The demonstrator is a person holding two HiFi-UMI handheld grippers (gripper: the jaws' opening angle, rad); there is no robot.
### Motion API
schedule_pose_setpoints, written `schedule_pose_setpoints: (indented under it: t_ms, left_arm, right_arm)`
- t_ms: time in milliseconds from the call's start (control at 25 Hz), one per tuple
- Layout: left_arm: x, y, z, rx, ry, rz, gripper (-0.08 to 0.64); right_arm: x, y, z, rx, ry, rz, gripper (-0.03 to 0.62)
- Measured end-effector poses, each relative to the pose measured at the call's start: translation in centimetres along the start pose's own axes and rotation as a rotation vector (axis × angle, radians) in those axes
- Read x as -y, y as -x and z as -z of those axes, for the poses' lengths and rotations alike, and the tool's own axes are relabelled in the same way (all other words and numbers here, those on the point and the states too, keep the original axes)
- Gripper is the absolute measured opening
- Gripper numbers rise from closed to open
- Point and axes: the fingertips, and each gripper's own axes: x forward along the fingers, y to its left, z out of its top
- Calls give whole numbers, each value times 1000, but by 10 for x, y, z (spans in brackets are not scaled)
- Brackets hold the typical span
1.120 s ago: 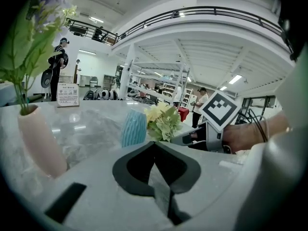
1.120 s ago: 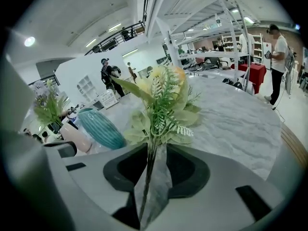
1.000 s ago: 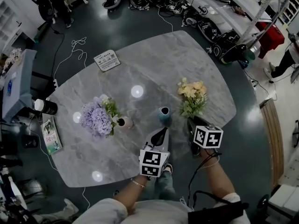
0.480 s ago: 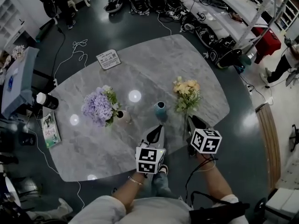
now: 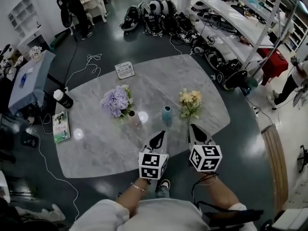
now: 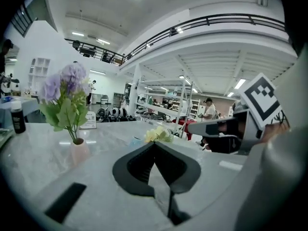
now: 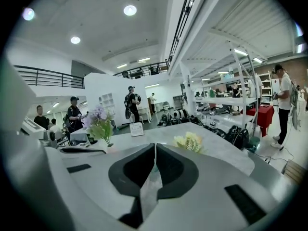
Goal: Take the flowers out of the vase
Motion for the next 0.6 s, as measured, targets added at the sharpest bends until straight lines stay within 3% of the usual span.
schedule_pose_setpoints:
  t_ms: [280,600]
  left_arm:
    - [4,47,-30,91,-9,-70,8]
    - [0,80,-42,120,-26,-114,8]
  right_arm:
    - [-32,35,-28,104,47,-53,12]
    - [-61,47,-29,121,34,-95,12]
